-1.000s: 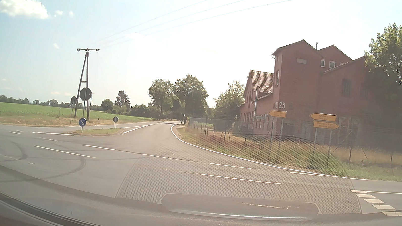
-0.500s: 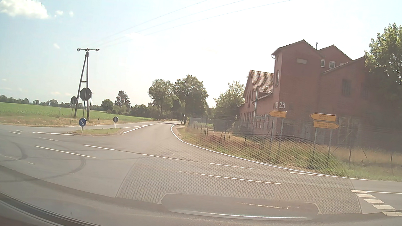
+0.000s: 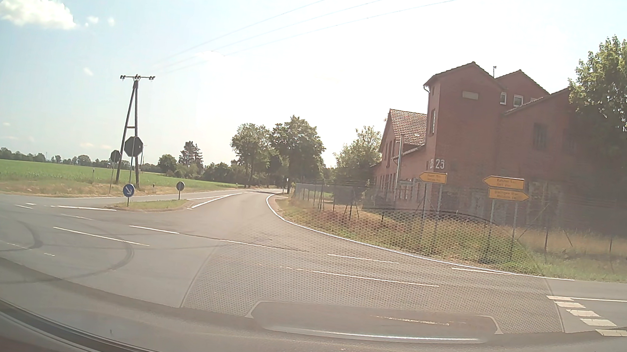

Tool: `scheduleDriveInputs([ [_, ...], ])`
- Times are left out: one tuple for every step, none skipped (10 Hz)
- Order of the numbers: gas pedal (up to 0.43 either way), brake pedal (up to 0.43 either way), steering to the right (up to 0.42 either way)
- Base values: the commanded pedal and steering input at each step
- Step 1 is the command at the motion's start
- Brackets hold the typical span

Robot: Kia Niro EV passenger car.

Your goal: Follow the waypoints while adhering to traffic rules and regulations

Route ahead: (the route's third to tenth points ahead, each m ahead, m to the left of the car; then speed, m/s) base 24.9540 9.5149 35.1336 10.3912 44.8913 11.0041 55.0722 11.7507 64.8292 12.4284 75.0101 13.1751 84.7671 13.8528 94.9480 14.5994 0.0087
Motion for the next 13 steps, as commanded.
scheduleDriveInputs([
  [0.000, 0.348, -0.064],
  [0.000, 0.348, -0.064],
  [0.000, 0.354, -0.064],
  [0.000, 0.360, -0.064],
  [0.000, 0.360, -0.064],
  [0.000, 0.360, -0.064],
  [0.000, 0.354, -0.064],
  [0.000, 0.360, -0.064],
  [0.000, 0.360, -0.064],
  [0.000, 0.360, -0.064],
  [0.000, 0.360, -0.064],
  [0.000, 0.360, -0.064],
  [0.000, 0.360, -0.064],
])
